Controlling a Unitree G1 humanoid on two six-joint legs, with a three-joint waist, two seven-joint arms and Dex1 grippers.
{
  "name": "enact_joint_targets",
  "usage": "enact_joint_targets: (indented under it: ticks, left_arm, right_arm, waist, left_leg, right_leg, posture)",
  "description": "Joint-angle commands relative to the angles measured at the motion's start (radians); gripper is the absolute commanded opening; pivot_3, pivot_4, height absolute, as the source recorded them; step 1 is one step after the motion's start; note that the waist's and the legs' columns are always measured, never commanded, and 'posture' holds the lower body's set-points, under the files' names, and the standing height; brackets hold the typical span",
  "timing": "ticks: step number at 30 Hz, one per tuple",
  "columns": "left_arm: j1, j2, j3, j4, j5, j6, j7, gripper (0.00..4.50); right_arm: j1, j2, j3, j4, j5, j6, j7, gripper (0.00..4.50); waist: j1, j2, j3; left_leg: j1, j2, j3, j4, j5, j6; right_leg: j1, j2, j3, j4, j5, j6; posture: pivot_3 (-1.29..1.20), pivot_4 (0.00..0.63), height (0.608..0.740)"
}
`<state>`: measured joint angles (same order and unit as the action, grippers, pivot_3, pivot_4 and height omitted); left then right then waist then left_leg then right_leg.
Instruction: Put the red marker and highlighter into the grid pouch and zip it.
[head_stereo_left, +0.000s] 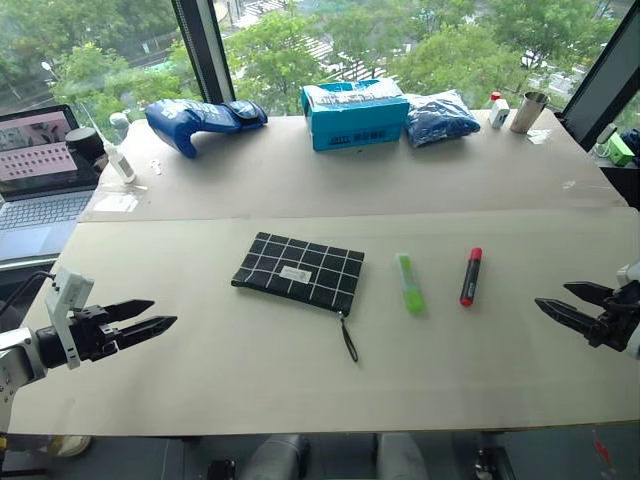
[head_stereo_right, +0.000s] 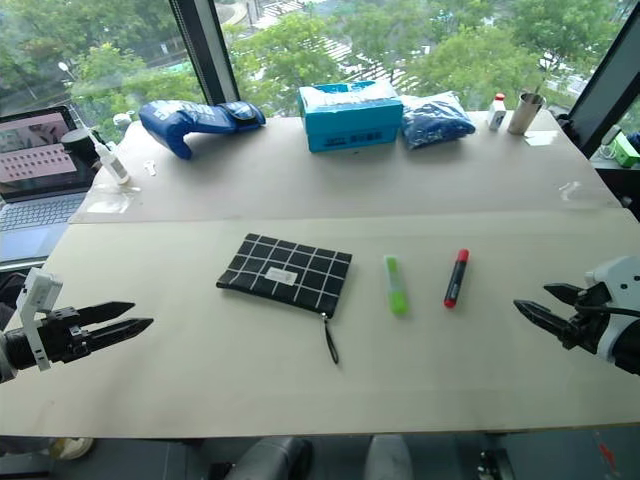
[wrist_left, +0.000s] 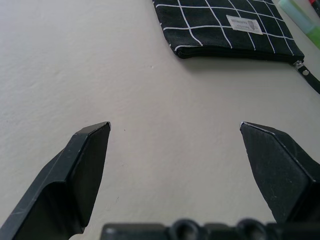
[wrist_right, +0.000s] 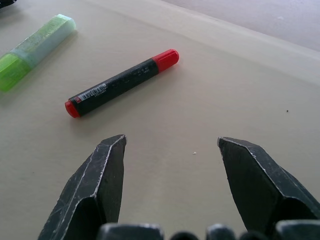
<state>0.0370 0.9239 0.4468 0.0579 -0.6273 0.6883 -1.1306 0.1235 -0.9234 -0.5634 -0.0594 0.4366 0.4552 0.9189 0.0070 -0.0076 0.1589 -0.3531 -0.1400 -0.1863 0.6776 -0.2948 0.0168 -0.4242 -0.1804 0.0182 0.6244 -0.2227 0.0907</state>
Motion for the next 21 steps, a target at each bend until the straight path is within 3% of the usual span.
enact_joint_targets:
  ticks: [1, 6, 10, 13, 17, 20, 21]
  left_arm:
    - [-0.026, 0.008, 0.002, 0.004, 0.008, -0.02, 0.007, 4.48]
    - [-0.03, 0.003, -0.033, 0.015, 0.035, -0.044, 0.006, 4.48]
    - [-0.082, -0.001, -0.105, 0.12, 0.137, -0.198, -0.008, 4.48]
    - [-0.106, -0.001, -0.149, 0.151, 0.203, -0.357, -0.045, 4.5]
    - [-0.147, 0.004, -0.175, 0.18, 0.251, -0.486, -0.063, 4.5]
    - [-0.184, 0.006, -0.219, 0.222, 0.319, -0.601, -0.069, 4.5]
    - [-0.197, 0.004, -0.231, 0.236, 0.336, -0.632, -0.07, 4.5]
  right_arm:
    - [-0.007, -0.013, -0.029, -0.033, 0.011, 0.005, -0.004, 3.27]
    - [-0.013, -0.007, -0.013, -0.045, 0.001, -0.001, -0.019, 3.27]
    - [-0.058, -0.006, 0.002, -0.102, 0.072, 0.062, -0.005, 3.27]
    - [-0.081, -0.014, 0.047, -0.18, 0.118, 0.095, 0.038, 2.61]
    - [-0.15, -0.007, 0.136, -0.275, 0.174, 0.146, 0.048, 1.12]
    - [-0.258, 0.04, 0.26, -0.334, 0.207, 0.175, 0.029, 0.15]
    - [-0.29, 0.06, 0.303, -0.348, 0.212, 0.186, 0.022, 0.03]
  waist:
    - [0.0, 0.0, 0.0]
    - [0.002, 0.0, 0.0]
    - [-0.002, 0.0, 0.0]
    - [-0.002, 0.0, 0.0]
    - [0.001, -0.001, 0.0]
    - [-0.002, -0.001, 0.0]
    - [-0.005, -0.001, 0.0]
  left_leg:
    - [0.0, 0.0, 0.0, 0.0, 0.0, 0.0]
    - [0.0, 0.0, 0.001, 0.0, 0.0, 0.0]
    - [0.0, 0.0, 0.002, 0.0, 0.0, 0.0]
    - [0.0, 0.001, 0.003, 0.0, 0.0, 0.0]
    - [0.0, 0.002, 0.003, 0.001, 0.0, 0.0]
    - [0.0, 0.002, 0.003, 0.001, 0.0, -0.001]
    - [0.0, 0.002, 0.004, 0.0, 0.0, -0.001]
  right_leg:
    - [0.0, 0.0, 0.0, 0.0, 0.0, 0.0]
    - [0.0, 0.0, 0.0, 0.0, 0.001, -0.001]
    - [0.0, 0.0, 0.001, 0.0, 0.001, -0.001]
    - [0.0, 0.001, 0.0, 0.0, 0.002, -0.003]
    - [0.0, 0.001, 0.0, -0.002, 0.002, -0.003]
    - [-0.001, 0.001, 0.0, -0.002, 0.002, -0.003]
    - [-0.001, 0.001, 0.0, -0.002, 0.002, -0.003]
  posture:
    - [0.0, 0.15, 0.74]
    - [0.0, 0.15, 0.74]
    - [0.0, 0.15, 0.74]
    - [0.0, 0.15, 0.74]
    - [0.0, 0.15, 0.74]
    - [0.0, 0.15, 0.74]
    - [0.0, 0.15, 0.74]
